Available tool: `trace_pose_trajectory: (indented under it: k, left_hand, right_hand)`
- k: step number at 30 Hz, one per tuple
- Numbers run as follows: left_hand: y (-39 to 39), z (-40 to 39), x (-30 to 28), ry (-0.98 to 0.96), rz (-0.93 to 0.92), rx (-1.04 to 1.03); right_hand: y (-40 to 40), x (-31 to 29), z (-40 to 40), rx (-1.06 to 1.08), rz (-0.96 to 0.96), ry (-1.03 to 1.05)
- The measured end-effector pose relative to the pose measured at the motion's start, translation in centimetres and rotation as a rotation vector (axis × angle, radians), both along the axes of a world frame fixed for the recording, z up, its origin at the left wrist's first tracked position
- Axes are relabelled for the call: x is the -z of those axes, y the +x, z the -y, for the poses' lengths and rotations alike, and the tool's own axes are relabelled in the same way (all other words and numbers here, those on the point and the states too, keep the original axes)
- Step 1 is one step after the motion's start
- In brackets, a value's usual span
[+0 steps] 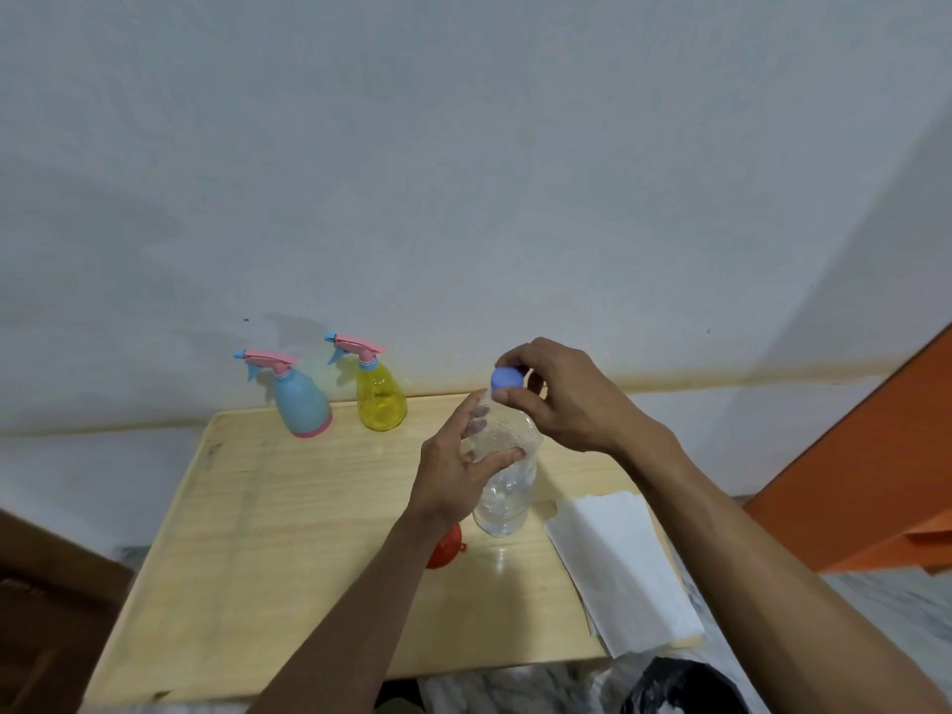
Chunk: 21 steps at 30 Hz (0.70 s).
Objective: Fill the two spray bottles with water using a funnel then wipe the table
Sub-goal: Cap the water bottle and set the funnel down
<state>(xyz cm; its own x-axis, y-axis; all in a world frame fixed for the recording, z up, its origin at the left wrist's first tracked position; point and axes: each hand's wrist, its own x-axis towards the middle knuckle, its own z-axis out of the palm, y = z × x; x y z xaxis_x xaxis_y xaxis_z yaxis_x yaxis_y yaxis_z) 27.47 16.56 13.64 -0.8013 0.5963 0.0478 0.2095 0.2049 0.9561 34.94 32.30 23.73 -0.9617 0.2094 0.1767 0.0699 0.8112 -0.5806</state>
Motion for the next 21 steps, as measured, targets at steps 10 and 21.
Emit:
trace_pose_trajectory:
  k: [10,21]
  left_hand:
    - [0.1,0.0,0.0,0.001,-0.006,0.001]
    - [-0.1,-0.1,-0.2,0.034,0.041,0.01]
  right_hand:
    - [-0.3,1.4,1.0,0.088,-0.093,-0.055]
    - [-0.3,1.8,1.2,0.133,-0.129,-0.189]
